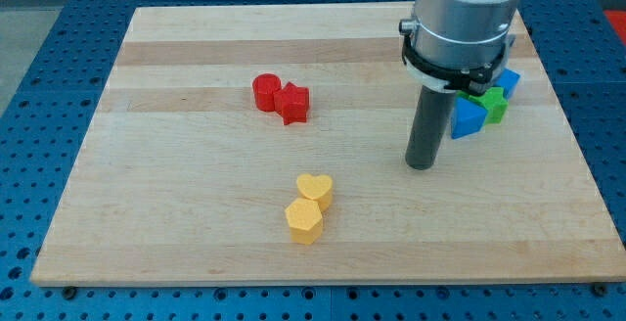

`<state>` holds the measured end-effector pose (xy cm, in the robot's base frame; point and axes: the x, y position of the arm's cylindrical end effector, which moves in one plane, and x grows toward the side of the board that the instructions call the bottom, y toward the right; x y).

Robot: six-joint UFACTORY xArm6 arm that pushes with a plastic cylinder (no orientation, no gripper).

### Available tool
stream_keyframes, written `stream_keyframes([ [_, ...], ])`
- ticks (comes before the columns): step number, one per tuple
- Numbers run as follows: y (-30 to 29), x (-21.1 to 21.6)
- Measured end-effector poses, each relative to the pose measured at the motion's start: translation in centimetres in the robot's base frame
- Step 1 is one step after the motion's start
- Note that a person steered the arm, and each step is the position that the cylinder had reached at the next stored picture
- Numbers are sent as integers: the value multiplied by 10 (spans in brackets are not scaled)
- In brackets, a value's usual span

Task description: Slide red star towards center left

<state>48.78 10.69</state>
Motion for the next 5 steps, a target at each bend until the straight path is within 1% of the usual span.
stream_keyframes([
  [2,-32,-45],
  [4,-103,-80],
  [5,-139,-90],
])
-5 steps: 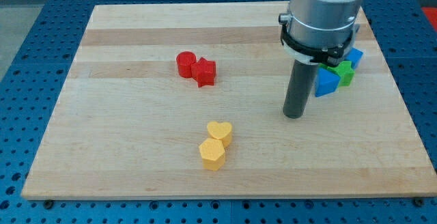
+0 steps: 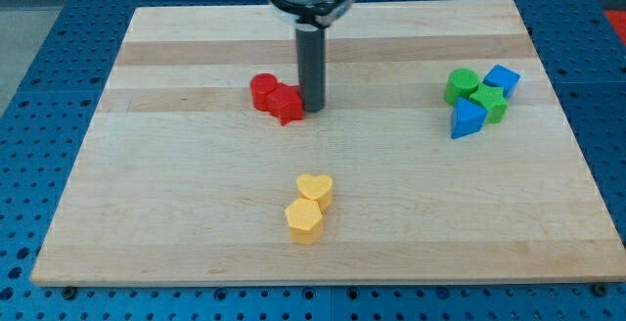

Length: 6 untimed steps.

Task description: Slide red star towards center left

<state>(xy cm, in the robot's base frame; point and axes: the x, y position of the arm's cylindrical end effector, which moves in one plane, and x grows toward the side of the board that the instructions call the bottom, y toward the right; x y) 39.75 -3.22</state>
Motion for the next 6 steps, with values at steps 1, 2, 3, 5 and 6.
stream_keyframes([
  [1,-39,-1],
  [2,-66,-1],
  [3,-97,0],
  [5,-119,1],
  [6,-105,9],
])
